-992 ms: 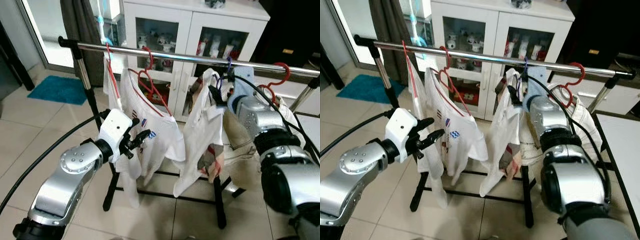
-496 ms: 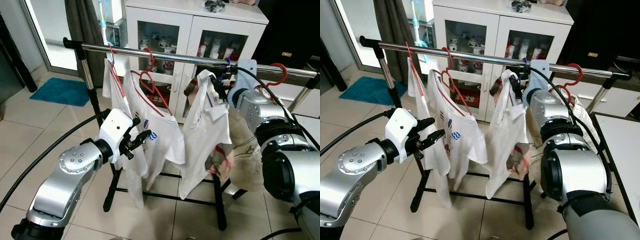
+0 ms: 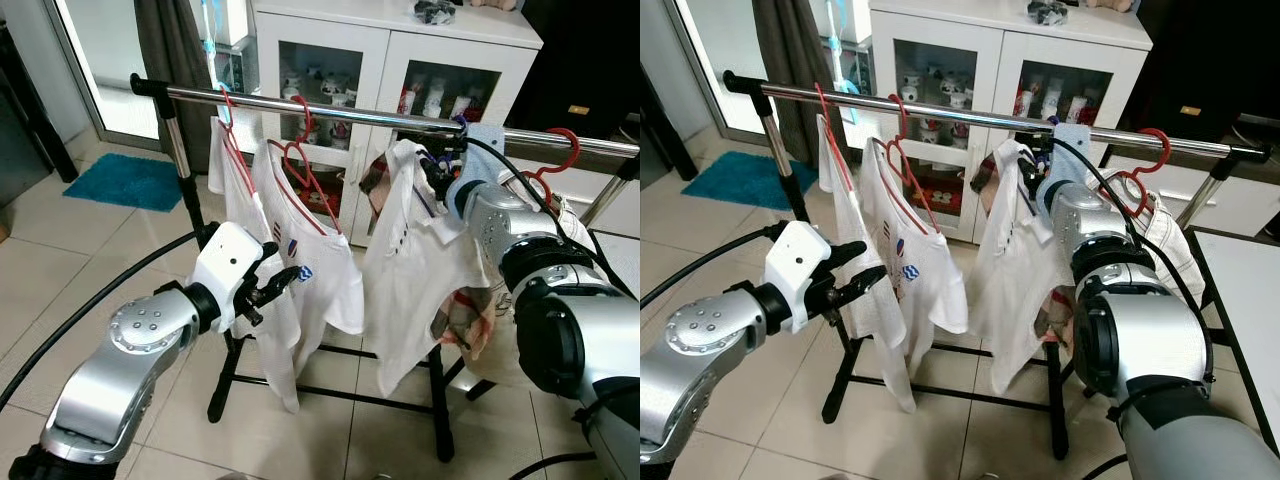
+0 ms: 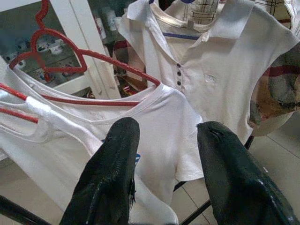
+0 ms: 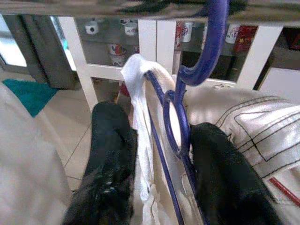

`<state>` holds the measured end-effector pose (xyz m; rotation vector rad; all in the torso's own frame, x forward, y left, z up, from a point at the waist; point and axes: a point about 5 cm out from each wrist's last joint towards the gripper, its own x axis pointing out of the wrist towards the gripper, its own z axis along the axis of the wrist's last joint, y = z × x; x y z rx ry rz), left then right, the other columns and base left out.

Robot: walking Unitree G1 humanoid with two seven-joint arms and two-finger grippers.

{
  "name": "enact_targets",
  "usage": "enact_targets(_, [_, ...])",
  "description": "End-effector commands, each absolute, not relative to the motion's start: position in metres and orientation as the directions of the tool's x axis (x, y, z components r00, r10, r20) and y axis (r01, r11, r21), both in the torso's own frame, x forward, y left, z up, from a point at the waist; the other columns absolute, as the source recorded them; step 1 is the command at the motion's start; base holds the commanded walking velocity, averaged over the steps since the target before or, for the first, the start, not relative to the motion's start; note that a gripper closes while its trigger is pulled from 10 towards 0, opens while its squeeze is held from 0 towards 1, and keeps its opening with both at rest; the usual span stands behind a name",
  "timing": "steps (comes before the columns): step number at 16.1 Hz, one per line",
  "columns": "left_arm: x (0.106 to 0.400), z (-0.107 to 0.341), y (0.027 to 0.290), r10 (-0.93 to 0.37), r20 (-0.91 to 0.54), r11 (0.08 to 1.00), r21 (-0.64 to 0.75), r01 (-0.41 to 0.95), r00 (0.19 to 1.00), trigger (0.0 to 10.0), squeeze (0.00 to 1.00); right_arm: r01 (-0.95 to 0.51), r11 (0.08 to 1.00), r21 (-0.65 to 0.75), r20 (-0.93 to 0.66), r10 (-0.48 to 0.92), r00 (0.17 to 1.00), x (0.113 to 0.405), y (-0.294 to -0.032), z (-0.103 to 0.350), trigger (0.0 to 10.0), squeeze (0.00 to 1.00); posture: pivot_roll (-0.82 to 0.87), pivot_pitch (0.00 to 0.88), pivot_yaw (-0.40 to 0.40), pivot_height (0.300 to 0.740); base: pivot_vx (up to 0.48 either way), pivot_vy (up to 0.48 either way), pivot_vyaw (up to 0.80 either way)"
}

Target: Hang hanger

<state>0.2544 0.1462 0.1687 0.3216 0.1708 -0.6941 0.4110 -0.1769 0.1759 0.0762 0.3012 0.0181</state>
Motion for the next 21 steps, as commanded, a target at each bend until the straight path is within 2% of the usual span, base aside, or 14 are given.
enact_targets(1, [0.251, 0.17, 0.146, -0.608, -0.262, 0.714, 0.233, 0.66, 0.75, 10.0, 0.0, 0.005, 0.996, 0.087, -0.279, 0.019, 0.96, 0.413, -0.178, 0.181, 0.0, 0.0, 0.02, 0.0, -0.08, 0.719, 0.0, 0.0, 0.0])
enact_targets(15, [0.238, 0.169, 0.148, -0.593, -0.296, 0.722, 0.215, 0.658, 0.748, 10.0, 0.0, -0.02, 0.996, 0.084, -0.283, 0.043, 0.958, 0.412, -0.17, 0.176, 0.0, 0.0, 0.03, 0.0, -0.113, 0.719, 0.0, 0.0, 0.0])
enact_targets(16, [0.237, 0.17, 0.147, -0.594, -0.294, 0.723, 0.213, 0.657, 0.749, 10.0, 0.0, -0.029, 0.998, 0.062, -0.285, 0.045, 0.958, 0.412, -0.169, 0.177, 10.0, 0.0, 0.03, 0.001, -0.114, 0.719, 0.0, 0.0, 0.0])
enact_targets(18, [0.236, 0.171, 0.146, -0.595, -0.295, 0.722, 0.212, 0.658, 0.748, 10.0, 0.0, -0.031, 0.997, 0.078, -0.28, 0.051, 0.959, 0.412, -0.169, 0.178, 10.0, 0.0, 0.03, 0.017, -0.116, 0.719, 0.0, 0.0, 0.0])
enact_targets(19, [0.235, 0.171, 0.146, -0.595, -0.296, 0.722, 0.211, 0.658, 0.747, 10.0, 0.0, -0.019, 0.997, 0.074, -0.28, 0.039, 0.959, 0.412, -0.171, 0.178, 10.0, 0.87, 0.03, 0.028, -0.119, 0.719, 0.0, 0.0, 0.0])
enact_targets(20, [0.234, 0.173, 0.147, -0.592, -0.293, 0.725, 0.214, 0.655, 0.751, 10.0, 0.0, -0.007, 0.998, 0.069, -0.278, 0.026, 0.96, 0.413, -0.173, 0.179, 10.0, 1.0, 0.04, 0.038, -0.125, 0.719, 0.0, 0.0, 0.0])
enact_targets(21, [0.234, 0.176, 0.147, -0.59, -0.282, 0.727, 0.222, 0.65, 0.757, 10.0, 0.0, 0.0, 0.998, 0.07, -0.274, 0.02, 0.962, 0.413, -0.175, 0.181, 10.0, 1.0, 0.04, 0.05, -0.129, 0.719, 0.0, 0.0, 0.0])
